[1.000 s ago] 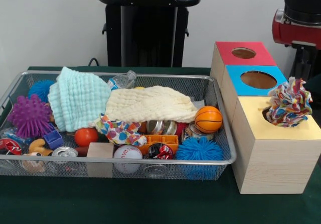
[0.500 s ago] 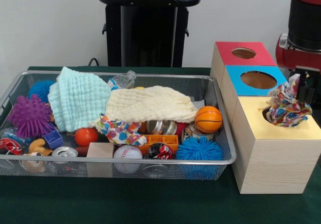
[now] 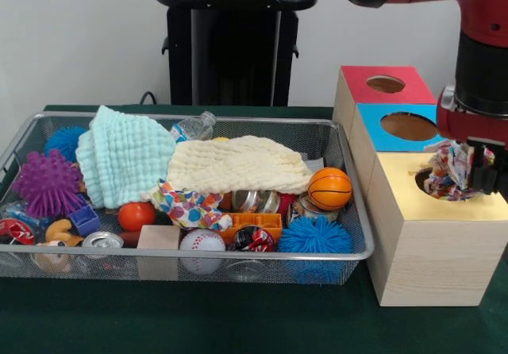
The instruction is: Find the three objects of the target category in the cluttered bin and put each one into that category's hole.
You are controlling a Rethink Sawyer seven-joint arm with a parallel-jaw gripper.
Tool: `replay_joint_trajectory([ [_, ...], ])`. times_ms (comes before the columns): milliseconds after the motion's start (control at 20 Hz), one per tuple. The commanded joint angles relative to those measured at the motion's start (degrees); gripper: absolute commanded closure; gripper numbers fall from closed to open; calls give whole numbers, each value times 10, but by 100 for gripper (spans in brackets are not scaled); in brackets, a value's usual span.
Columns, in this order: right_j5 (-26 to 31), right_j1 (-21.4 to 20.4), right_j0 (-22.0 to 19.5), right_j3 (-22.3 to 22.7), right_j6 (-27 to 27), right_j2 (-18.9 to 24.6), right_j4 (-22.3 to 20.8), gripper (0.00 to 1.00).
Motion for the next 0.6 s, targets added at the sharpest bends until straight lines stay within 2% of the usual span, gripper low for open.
replay_joint_trajectory([
  [50, -41, 14, 6, 24, 65, 27, -4, 100],
  [200, -34, -11, 8, 49, 66, 28, 3, 100],
  [300, -25, -14, 2, 49, 59, 27, 4, 100],
  [450, -35, -39, 2, 88, 54, 30, 7, 100],
  [600, -16, -65, 1, 109, 51, 26, 8, 100],
])
